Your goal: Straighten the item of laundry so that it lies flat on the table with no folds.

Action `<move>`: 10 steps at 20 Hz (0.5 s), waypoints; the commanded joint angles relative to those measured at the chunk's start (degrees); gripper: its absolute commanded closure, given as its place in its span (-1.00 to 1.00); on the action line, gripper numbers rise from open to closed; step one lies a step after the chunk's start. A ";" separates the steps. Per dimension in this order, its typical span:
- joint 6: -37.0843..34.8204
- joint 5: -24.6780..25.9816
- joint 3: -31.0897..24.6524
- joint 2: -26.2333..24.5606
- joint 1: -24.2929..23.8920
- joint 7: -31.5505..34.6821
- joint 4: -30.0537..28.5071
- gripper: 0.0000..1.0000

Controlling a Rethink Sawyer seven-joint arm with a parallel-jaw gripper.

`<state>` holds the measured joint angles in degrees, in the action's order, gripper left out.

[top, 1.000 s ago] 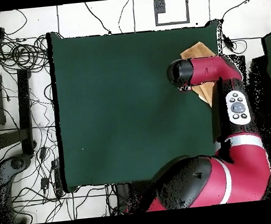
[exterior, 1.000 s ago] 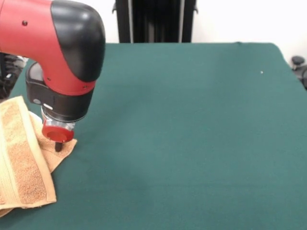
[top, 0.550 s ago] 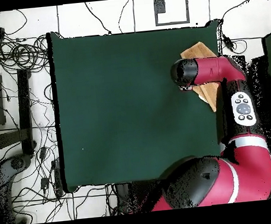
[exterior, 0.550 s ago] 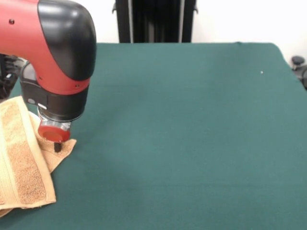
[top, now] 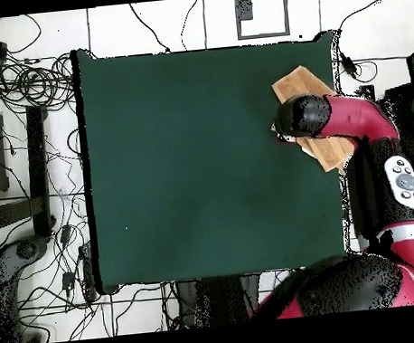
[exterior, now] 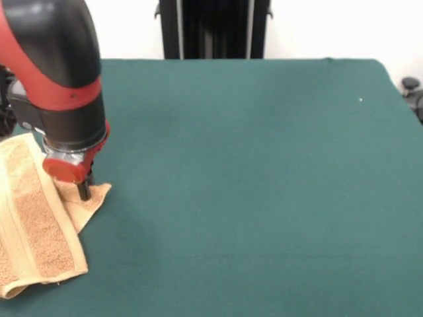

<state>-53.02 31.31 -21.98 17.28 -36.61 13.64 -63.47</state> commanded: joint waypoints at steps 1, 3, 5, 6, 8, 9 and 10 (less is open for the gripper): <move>4.38 -7.03 -12.73 2.54 -0.59 -0.11 -18.32 1.00; 5.07 -8.08 -13.25 4.24 -0.54 2.72 -20.42 1.00; 6.29 -9.20 -13.64 5.42 -0.22 5.62 -22.15 1.00; 7.61 -9.86 -14.24 5.92 -0.48 6.94 -23.42 1.00; 10.22 -10.92 -15.24 6.45 -0.73 9.23 -25.34 1.00; 11.57 -11.28 -15.46 6.61 -0.66 10.24 -26.10 1.00; 12.97 -11.44 -15.32 6.85 -0.33 11.37 -26.78 1.00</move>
<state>-46.64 24.98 -26.63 23.22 -40.97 13.64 -75.50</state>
